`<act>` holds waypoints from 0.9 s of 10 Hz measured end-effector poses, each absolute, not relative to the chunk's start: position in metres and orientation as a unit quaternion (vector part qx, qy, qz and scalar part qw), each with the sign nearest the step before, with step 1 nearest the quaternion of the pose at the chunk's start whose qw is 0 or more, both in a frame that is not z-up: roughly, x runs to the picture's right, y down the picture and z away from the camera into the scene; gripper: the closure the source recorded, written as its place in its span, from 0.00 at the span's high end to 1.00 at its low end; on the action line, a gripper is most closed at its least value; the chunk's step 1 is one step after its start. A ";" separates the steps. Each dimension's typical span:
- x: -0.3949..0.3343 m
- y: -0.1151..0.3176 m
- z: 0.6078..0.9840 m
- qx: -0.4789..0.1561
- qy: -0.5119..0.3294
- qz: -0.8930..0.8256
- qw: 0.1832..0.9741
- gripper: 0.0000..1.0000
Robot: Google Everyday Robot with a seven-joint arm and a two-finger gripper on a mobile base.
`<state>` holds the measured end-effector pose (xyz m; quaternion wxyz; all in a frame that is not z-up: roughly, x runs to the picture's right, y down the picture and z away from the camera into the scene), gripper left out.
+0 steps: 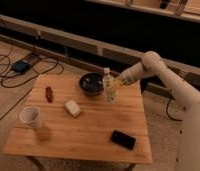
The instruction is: Stand the bottle upright
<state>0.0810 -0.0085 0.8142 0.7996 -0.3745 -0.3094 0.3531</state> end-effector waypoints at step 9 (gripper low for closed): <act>0.103 -0.015 0.822 -0.237 -0.393 0.359 0.813 0.00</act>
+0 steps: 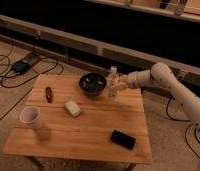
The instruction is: Stand the bottle upright
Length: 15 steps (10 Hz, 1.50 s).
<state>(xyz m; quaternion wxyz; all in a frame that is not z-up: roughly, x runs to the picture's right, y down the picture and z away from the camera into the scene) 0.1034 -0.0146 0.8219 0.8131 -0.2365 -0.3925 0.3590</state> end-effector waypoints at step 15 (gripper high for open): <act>0.081 0.042 0.862 -0.239 -0.386 0.341 0.823 0.00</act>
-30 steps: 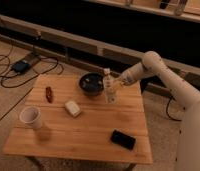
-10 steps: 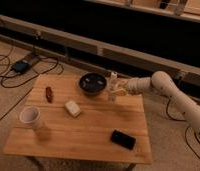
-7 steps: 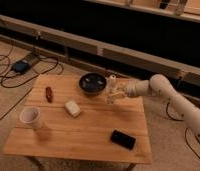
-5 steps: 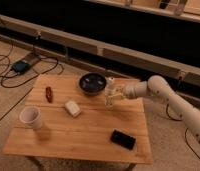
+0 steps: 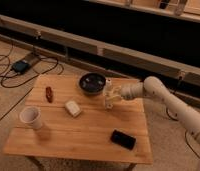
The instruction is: Stand the bottle upright
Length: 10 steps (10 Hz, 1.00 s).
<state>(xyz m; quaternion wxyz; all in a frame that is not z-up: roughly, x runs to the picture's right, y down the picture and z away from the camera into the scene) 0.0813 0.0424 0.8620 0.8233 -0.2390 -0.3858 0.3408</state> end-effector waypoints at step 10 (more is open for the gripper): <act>0.095 0.036 0.886 -0.195 -0.385 0.364 0.825 0.30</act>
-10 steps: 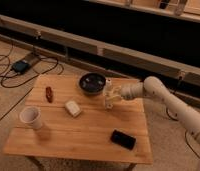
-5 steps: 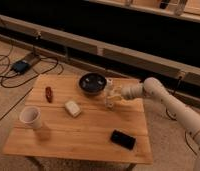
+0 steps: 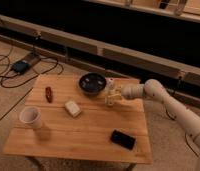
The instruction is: Stand the bottle upright
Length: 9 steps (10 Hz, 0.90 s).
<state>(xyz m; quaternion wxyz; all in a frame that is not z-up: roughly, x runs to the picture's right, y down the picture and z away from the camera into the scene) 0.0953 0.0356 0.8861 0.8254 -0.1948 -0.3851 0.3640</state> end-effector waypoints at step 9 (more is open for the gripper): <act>0.099 0.046 0.888 -0.194 -0.381 0.374 0.823 0.80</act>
